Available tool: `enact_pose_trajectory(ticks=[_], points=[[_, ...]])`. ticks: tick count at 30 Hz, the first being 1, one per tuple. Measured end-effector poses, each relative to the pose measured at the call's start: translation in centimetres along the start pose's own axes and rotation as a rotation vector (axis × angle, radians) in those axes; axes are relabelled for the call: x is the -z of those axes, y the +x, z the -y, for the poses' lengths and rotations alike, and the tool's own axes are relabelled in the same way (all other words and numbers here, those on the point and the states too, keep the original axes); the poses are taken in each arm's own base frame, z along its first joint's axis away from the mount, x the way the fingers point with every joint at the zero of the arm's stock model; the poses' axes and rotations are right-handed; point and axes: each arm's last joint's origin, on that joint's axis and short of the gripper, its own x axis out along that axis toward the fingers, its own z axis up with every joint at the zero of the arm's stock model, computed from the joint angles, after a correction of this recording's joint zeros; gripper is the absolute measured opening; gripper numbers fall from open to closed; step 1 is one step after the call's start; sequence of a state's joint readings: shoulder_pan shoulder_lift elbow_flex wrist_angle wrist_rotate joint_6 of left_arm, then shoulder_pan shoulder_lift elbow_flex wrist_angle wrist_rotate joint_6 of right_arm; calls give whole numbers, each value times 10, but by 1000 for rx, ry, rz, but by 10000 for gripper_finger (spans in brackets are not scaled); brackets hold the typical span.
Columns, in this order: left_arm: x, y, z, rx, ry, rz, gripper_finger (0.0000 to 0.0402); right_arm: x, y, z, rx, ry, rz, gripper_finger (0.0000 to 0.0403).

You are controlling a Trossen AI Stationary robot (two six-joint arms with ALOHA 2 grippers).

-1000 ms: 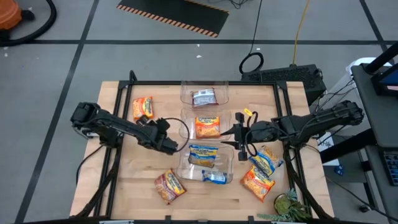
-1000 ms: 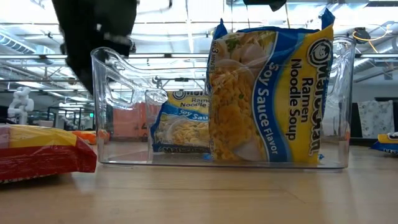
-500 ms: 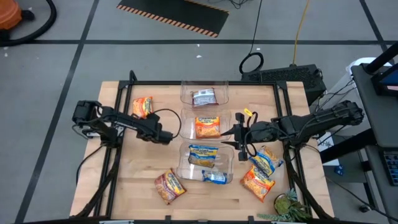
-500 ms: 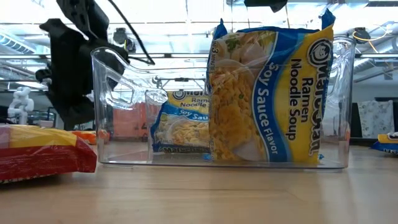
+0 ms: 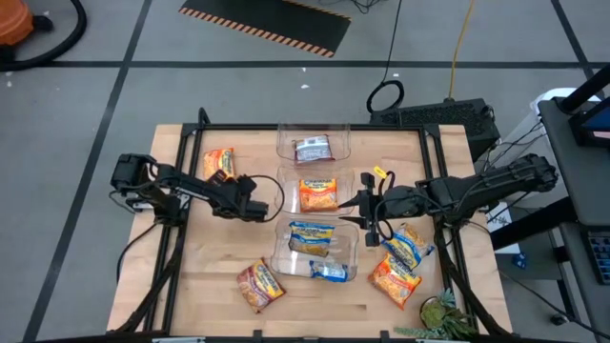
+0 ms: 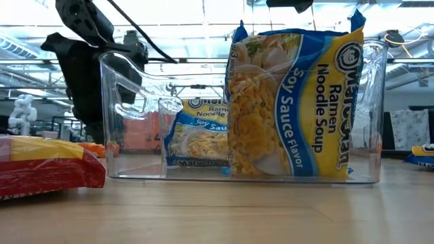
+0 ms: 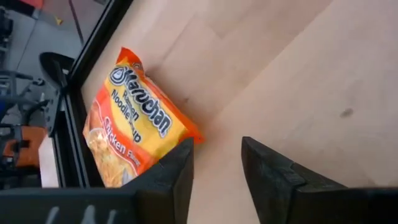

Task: Sort Maruchan noodles
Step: Put the top orange noodle pack into the center transparent bin

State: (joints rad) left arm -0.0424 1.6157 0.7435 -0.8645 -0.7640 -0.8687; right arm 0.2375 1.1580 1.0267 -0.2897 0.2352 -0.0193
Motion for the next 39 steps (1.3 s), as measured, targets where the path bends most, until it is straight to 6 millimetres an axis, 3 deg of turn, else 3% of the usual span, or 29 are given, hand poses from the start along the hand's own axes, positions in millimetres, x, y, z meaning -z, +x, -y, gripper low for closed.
enact_pose_trajectory(ticks=[10,25,29,39], points=[[22,21,-11,-92,-6,-32,233,1,0,0,-1,7,-2,123],[36,36,-3,-64,105,110,234,9,5,-1,0,-8,4,123],[38,37,-4,-76,117,115,200,9,5,-1,0,-9,9,123],[38,37,-4,-80,133,116,53,9,5,-1,0,-9,9,123]])
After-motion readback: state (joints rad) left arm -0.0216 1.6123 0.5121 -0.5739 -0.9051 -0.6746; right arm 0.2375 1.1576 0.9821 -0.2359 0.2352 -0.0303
